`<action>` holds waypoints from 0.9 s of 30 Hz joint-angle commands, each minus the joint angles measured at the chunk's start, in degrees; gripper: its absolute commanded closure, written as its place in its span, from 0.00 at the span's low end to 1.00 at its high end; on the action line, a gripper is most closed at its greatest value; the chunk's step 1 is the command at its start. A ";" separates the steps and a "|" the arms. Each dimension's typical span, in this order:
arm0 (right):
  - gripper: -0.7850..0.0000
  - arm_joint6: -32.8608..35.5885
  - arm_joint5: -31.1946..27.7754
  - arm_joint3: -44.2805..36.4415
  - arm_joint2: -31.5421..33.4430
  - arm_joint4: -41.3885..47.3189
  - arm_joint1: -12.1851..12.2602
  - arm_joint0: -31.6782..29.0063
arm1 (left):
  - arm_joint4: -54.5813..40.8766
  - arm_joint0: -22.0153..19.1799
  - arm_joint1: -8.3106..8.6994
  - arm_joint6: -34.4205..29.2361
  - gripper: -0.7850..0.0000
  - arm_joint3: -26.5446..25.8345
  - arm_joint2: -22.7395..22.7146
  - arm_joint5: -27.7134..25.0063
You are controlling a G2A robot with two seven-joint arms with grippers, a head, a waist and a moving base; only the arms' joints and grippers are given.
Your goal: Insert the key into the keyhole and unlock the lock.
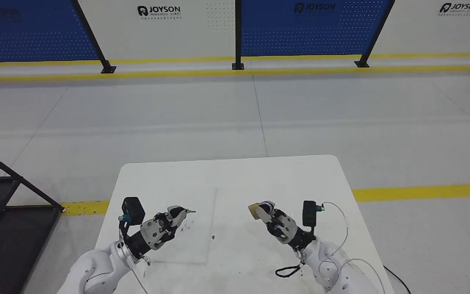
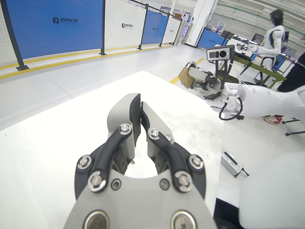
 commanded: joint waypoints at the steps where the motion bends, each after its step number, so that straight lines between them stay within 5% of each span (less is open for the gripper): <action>1: 1.00 -0.03 0.06 -0.02 0.00 0.02 0.00 -0.02 | 0.00 0.00 0.00 0.00 1.00 0.00 0.00 0.00; 7: 1.00 -1.18 1.13 -0.63 -0.21 1.20 -0.18 -0.02 | -0.23 -0.04 -0.02 0.02 1.00 -0.02 0.16 0.13; 13: 1.00 -7.62 -6.68 1.31 -3.26 10.95 -1.16 1.39 | -12.50 -1.34 -0.03 -1.99 1.00 2.07 5.96 -4.35; 18: 1.00 -14.16 -6.68 0.76 -7.84 14.65 -1.96 2.07 | -24.14 -4.21 0.17 -4.00 1.00 5.53 10.42 -7.26; 27: 1.00 -21.59 -6.68 3.86 -15.78 20.78 -2.87 6.03 | -33.09 -7.31 -0.15 1.61 1.00 6.21 17.77 -7.26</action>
